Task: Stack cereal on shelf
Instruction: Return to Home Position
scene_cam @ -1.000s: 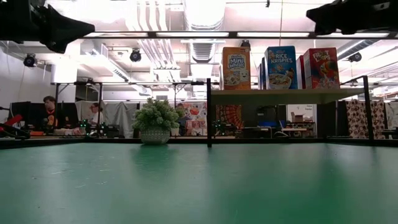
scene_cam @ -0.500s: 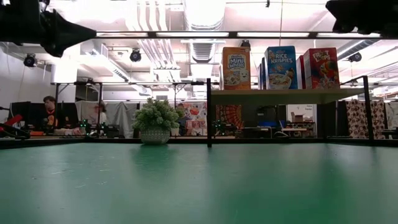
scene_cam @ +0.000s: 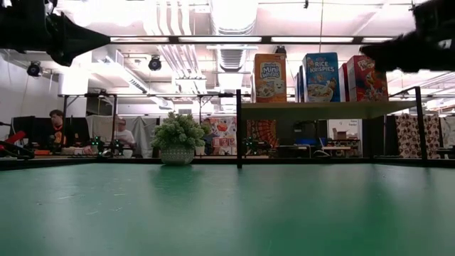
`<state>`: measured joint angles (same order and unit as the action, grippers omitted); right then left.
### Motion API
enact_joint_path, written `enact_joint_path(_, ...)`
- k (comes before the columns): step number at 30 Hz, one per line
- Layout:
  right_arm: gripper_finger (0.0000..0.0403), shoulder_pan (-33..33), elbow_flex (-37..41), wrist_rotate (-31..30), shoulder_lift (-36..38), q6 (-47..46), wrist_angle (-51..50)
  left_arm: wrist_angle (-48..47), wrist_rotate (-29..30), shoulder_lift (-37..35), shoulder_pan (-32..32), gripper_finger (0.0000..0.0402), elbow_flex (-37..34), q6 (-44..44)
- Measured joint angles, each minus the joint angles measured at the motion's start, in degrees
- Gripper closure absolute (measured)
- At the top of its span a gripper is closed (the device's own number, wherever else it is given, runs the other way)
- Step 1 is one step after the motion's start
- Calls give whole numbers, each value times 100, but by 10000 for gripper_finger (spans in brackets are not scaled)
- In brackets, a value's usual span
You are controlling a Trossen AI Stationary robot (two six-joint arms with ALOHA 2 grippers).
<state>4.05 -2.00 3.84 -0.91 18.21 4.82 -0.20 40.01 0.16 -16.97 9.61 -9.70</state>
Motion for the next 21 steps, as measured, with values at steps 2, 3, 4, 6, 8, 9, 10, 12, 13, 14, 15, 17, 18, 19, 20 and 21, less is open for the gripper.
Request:
enact_joint_path(2, 390, 0, 129, -8, -2, -296, -108, 44, 0, 0, 0, 402, 0, 10)
enact_joint_path(3, 390, -2, 129, -33, 0, -408, -189, 63, 0, -6, -2, 402, 0, 14)
enact_joint_path(4, 390, -2, 127, -45, 0, -529, -337, 63, 0, -7, -2, 402, 0, 14)
enact_joint_path(6, 390, -2, 124, -98, -6, -718, -384, 56, -2, 7, -2, 402, 0, 14)
enact_joint_path(8, 390, -2, 124, -152, -34, -850, -393, 62, -3, 33, -2, 402, 0, 16)
enact_joint_path(9, 390, -2, 124, -196, -50, -867, -402, 52, -9, 40, -2, 402, 0, 16)
enact_joint_path(10, 390, -2, 124, -227, -70, -865, -409, 50, -8, 52, -2, 402, 0, 16)
enact_joint_path(12, 390, -2, 124, -245, -74, -831, -413, 45, -9, 55, -2, 402, 0, 15)
enact_joint_path(13, 390, -2, 124, -247, -74, -809, -415, 50, -9, 55, -2, 402, 0, 16)
enact_joint_path(14, 390, -2, 124, -245, -74, -793, -415, 50, -9, 55, -2, 402, 0, 16)
enact_joint_path(15, 390, -2, 124, -245, -72, -797, -417, 50, -9, 55, -2, 402, 0, 15)
enact_joint_path(17, 390, -3, 124, -246, -72, -886, -417, 50, -9, 52, -2, 402, 0, 14)
enact_joint_path(18, 390, -2, 124, -245, -73, -947, -419, 50, -9, 52, -2, 402, 0, 16)
enact_joint_path(19, 390, -2, 124, -247, -72, -967, -422, 50, -9, 52, -2, 402, 0, 16)
enact_joint_path(20, 390, -4, 124, -245, -72, -966, -422, 50, -9, 52, -2, 402, 0, 15)
enact_joint_path(21, 390, -4, 124, -245, -72, -966, -421, 50, -9, 52, -2, 402, 0, 16)
